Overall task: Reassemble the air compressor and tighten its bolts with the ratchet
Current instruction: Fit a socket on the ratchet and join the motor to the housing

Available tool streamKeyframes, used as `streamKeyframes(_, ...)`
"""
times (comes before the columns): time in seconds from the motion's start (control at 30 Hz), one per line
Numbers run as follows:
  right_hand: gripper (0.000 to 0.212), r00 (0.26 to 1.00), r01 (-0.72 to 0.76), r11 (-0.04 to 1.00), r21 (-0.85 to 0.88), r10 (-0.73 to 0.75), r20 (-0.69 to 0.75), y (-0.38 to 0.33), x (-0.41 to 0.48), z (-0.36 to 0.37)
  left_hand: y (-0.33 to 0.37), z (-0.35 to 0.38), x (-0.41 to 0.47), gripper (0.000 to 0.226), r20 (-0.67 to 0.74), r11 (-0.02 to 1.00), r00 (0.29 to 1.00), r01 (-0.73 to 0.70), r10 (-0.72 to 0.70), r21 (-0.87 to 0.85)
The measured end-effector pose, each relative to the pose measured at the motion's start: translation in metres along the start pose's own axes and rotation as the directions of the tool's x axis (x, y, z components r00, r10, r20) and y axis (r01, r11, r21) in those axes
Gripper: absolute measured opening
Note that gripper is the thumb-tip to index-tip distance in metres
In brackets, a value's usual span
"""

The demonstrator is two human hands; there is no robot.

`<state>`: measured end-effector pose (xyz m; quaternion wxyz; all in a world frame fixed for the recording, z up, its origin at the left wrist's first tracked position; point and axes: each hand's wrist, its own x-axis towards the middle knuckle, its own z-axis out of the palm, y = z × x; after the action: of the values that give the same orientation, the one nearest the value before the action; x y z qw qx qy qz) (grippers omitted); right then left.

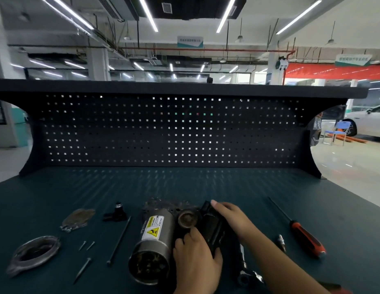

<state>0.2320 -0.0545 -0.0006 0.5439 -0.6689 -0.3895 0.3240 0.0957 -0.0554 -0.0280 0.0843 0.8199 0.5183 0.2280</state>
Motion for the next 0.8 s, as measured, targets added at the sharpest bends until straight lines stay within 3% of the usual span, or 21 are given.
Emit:
streamKeyframes(0.1,0.012,0.977,0.209,0.978,0.0,-0.209,-0.048,-0.002,-0.006,0.0,-0.004,-0.003,-0.01,0.089,-0.186,0.989,0.976,-0.127,0.112,-0.072)
streamKeyframes(0.17,0.014,0.941,0.324,0.945,-0.053,-0.327,-0.089,-0.002,-0.015,0.0,-0.002,-0.002,-0.018,0.088,-0.244,0.98,0.965,-0.137,0.098,-0.147)
streamKeyframes(0.27,0.019,0.862,0.463,0.879,-0.112,-0.476,-0.175,-0.004,-0.032,0.004,0.0,-0.005,-0.029,0.095,-0.049,0.971,0.999,-0.004,-0.008,-0.238)
streamKeyframes(0.4,0.024,0.684,0.637,0.703,-0.316,-0.704,-0.188,-0.005,-0.046,0.013,-0.005,-0.005,-0.034,0.076,0.029,0.935,0.999,0.052,-0.045,-0.35)
streamKeyframes(0.5,0.026,0.722,0.585,0.744,-0.323,-0.659,-0.21,0.002,-0.05,0.019,-0.008,-0.007,-0.04,0.062,0.056,0.911,0.997,0.079,-0.062,-0.406)
streamKeyframes(0.6,0.028,0.794,0.545,0.831,-0.116,-0.555,-0.248,-0.002,-0.054,0.016,-0.011,-0.007,-0.049,0.069,-0.003,0.917,0.995,0.094,-0.103,-0.388)
streamKeyframes(0.67,0.029,0.835,0.534,0.845,0.032,-0.521,-0.178,-0.012,-0.059,0.012,-0.013,-0.006,-0.054,0.073,-0.036,0.901,0.993,0.09,-0.116,-0.424)
streamKeyframes(0.8,0.032,0.798,0.602,0.798,-0.028,-0.602,0.003,-0.025,-0.071,0.011,-0.018,-0.005,-0.059,0.082,-0.108,0.882,0.987,0.053,-0.117,-0.468)
